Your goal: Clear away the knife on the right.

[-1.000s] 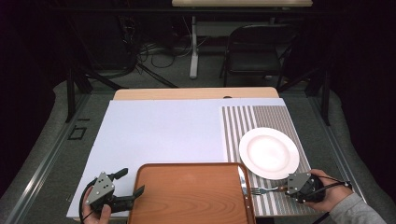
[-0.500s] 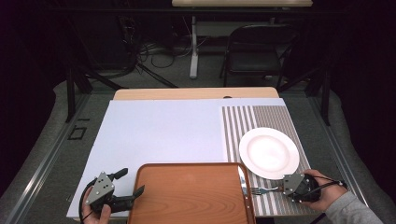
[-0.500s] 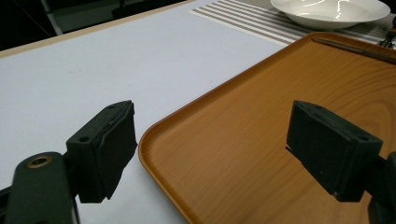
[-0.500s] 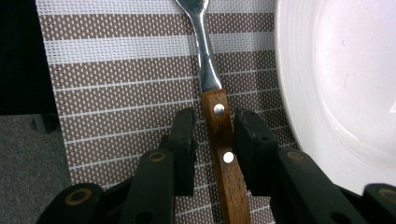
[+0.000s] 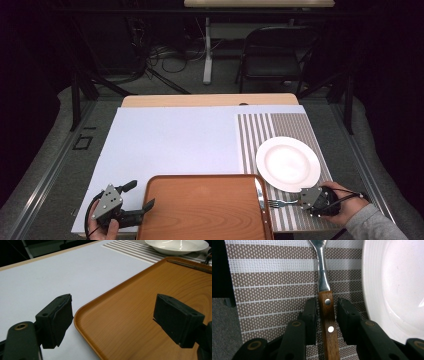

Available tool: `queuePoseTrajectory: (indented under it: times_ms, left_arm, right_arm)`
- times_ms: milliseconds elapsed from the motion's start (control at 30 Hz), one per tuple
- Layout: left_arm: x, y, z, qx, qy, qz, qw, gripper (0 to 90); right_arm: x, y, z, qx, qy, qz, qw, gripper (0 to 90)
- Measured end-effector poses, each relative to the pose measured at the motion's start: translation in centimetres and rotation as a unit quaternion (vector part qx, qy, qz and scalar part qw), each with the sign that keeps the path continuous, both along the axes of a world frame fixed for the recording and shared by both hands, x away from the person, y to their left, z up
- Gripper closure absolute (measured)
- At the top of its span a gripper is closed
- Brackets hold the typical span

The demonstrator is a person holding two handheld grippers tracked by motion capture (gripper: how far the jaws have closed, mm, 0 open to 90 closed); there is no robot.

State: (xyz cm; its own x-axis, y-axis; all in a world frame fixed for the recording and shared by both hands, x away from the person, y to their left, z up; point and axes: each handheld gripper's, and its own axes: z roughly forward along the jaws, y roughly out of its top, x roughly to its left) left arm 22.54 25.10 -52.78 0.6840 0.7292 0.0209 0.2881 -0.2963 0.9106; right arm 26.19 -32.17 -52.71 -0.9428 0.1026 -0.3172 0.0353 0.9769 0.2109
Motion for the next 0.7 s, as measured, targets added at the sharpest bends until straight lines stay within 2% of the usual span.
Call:
queuePoseTrajectory:
  times_ms: [67, 467, 700]
  left_arm:
    - [-0.01, 0.01, 0.01, 0.0, 0.0, 0.0, 1.0, 15.9]
    - [-0.04, 0.01, 0.03, 0.002, 0.0, -0.001, 1.0, 15.9]
    - [-0.06, -0.02, 0.04, 0.001, 0.0, -0.002, 1.0, 15.9]
  right_arm:
    - [0.15, 0.09, 0.01, -0.004, -0.001, 0.009, 0.9999, 69.4]
    - [0.74, 0.26, 0.05, -0.007, 0.022, 0.002, 0.9997, 67.9]
    - [0.94, 0.64, 0.11, -0.023, 0.034, 0.004, 0.9992, 69.2]
